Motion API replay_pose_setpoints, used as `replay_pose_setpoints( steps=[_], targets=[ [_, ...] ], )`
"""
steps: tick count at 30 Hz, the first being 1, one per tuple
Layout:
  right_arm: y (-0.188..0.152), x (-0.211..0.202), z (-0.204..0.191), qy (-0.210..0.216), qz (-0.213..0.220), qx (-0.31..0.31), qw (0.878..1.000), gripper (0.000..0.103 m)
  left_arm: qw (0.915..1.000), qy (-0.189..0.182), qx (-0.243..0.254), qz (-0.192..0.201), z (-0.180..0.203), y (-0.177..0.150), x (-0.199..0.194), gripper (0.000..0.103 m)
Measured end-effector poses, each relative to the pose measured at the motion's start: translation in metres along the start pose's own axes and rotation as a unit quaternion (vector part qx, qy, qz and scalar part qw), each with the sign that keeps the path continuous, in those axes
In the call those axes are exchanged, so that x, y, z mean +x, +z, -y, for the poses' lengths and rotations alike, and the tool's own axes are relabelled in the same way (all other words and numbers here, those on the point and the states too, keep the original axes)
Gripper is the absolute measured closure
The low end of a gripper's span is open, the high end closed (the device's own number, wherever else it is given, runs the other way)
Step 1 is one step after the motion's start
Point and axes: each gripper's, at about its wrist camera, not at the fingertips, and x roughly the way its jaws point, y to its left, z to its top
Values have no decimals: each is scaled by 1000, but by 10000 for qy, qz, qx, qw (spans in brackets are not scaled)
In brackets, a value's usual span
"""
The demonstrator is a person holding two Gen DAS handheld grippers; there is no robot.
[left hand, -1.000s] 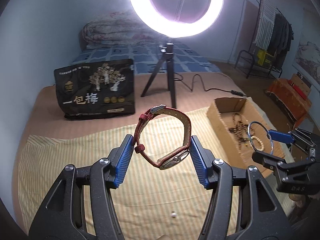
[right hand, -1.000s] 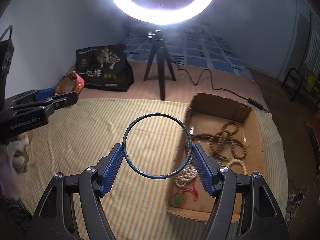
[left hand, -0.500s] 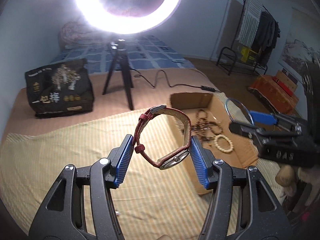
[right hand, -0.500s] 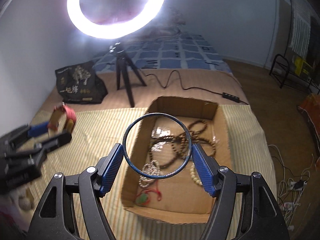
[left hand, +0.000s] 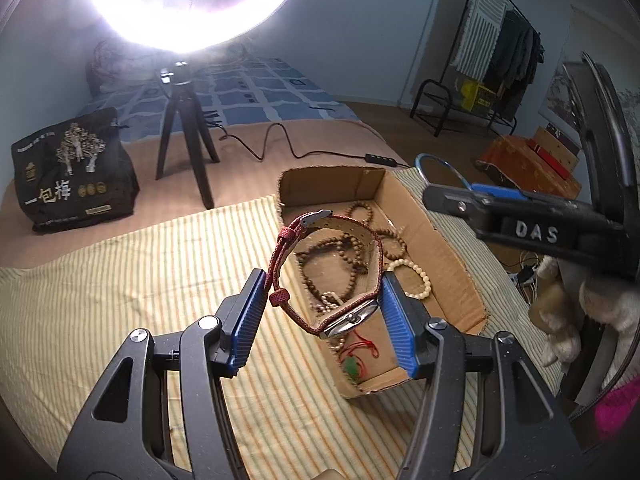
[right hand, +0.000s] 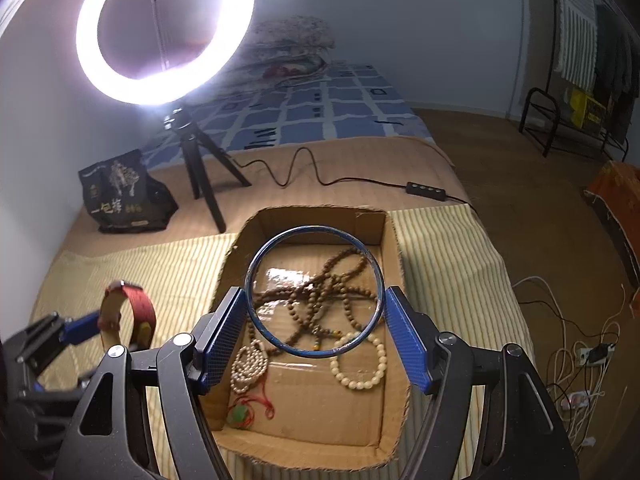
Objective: Organize jewelry
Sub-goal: 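Lift and carry the watch and bangle with both grippers over the box, then open both grippers to drop the watch and bangle into the box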
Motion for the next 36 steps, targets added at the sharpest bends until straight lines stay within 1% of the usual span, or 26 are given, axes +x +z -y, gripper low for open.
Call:
replay_pose_setpoints(
  steps=[6, 12, 20, 23, 24, 25, 27, 36],
  targets=[
    [5, 12, 6, -34, -48, 97, 9999, 33, 9999, -103, 12, -61, 11, 0, 10, 45],
    [8, 20, 7, -91, -87, 151, 9998, 33, 9995, -238, 75, -207, 22, -3, 21, 45],
    [10, 26, 16, -129, -109, 389, 9991, 32, 9990, -305, 115, -306, 30, -6, 28, 43],
    [11, 28, 18, -140, -129, 449, 9988, 31, 9985, -393, 91, -367, 29, -7, 31, 35],
    [11, 29, 18, -143, -135, 467, 9987, 24, 9985, -412, 84, -356, 29, -7, 30, 32],
    [11, 30, 19, -134, -135, 494, 9986, 22, 9985, -411, 89, -348, 30, -7, 30, 28],
    [10, 30, 22, -117, -130, 548, 9983, 22, 9985, -399, 93, -371, 30, -7, 30, 25],
    [10, 29, 23, -170, -121, 556, 9982, 21, 9987, -339, 101, -360, 28, -7, 29, 25]
  ],
)
